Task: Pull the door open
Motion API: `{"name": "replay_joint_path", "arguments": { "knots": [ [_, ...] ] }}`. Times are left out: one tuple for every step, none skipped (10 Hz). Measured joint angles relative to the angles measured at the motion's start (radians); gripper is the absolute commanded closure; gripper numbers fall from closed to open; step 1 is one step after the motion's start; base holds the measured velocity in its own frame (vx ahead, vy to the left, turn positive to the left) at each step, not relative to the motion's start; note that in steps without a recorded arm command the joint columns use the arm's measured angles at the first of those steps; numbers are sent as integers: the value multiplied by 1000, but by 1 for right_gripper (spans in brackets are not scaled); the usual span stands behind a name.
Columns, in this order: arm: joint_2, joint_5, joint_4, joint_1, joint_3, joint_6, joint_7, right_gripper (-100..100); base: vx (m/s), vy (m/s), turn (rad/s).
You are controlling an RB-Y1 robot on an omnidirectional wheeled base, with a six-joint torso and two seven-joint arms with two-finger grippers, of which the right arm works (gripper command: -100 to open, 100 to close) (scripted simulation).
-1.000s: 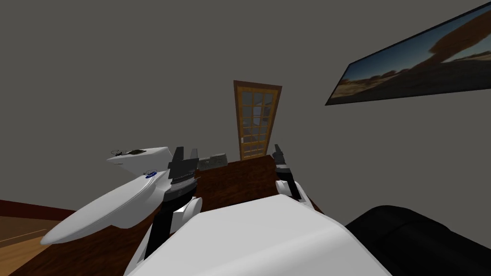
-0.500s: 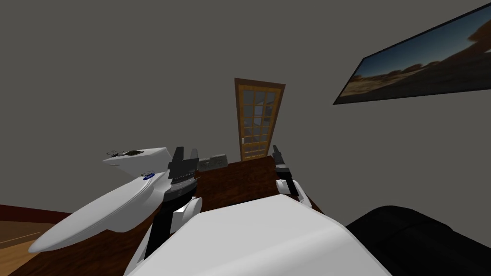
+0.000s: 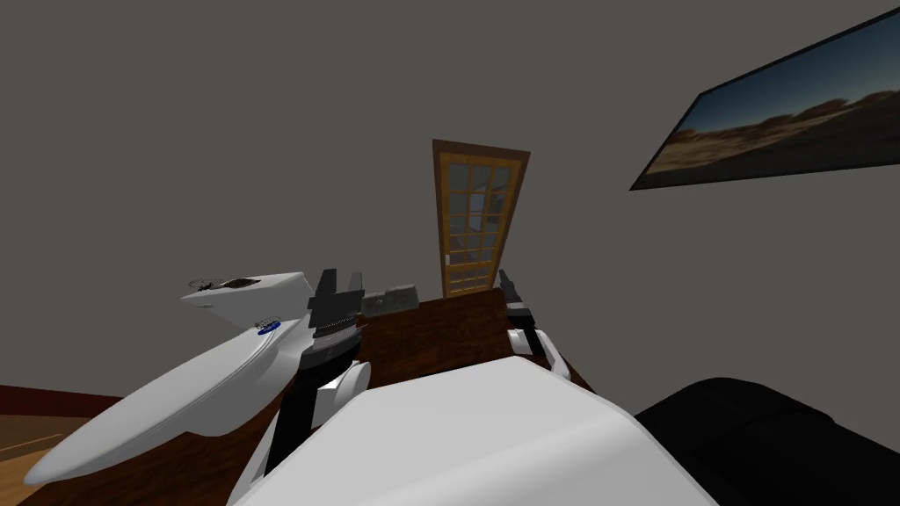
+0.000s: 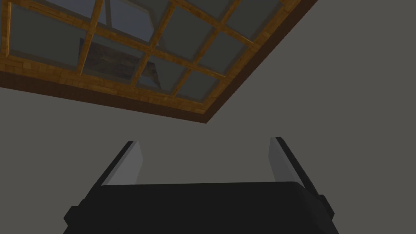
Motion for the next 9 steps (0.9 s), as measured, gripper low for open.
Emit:
{"name": "replay_joint_path", "arguments": {
  "knots": [
    [-5,10,19,-10,-11,-5,15,-100,95,38,20],
    [-6,22,44,-22,-20,-11,32,-100,86,25,21],
    [-12,32,66,-31,-32,-18,46,-100,90,20,19],
    [-12,45,87,-40,-41,-25,64,-100,100,15,18],
    [-14,58,106,-48,-50,-31,81,-100,97,11,20],
    [-17,69,130,-52,-62,-42,98,-100,91,34,24],
    [-20,81,160,-64,-74,-55,115,-100,97,21,15],
    [-20,94,190,-79,-85,-65,135,-100,94,22,25],
    [-21,107,213,-87,-95,-74,155,-100,100,32,21]
  ]
}}
